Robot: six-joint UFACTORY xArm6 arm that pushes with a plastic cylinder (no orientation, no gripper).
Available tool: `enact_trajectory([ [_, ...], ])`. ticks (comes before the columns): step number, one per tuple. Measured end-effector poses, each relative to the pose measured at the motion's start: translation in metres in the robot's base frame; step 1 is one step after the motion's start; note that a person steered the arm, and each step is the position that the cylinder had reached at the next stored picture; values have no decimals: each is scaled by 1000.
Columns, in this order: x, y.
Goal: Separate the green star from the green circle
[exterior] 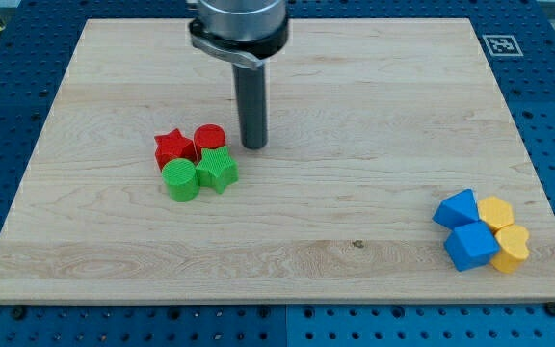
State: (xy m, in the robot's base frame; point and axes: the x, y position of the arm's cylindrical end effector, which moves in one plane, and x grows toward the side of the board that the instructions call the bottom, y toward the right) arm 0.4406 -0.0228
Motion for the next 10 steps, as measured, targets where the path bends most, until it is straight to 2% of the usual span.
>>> enact_trajectory([
  [2, 71, 21],
  [5, 120, 21],
  [8, 129, 10],
  [9, 129, -10],
  [10, 111, -57],
])
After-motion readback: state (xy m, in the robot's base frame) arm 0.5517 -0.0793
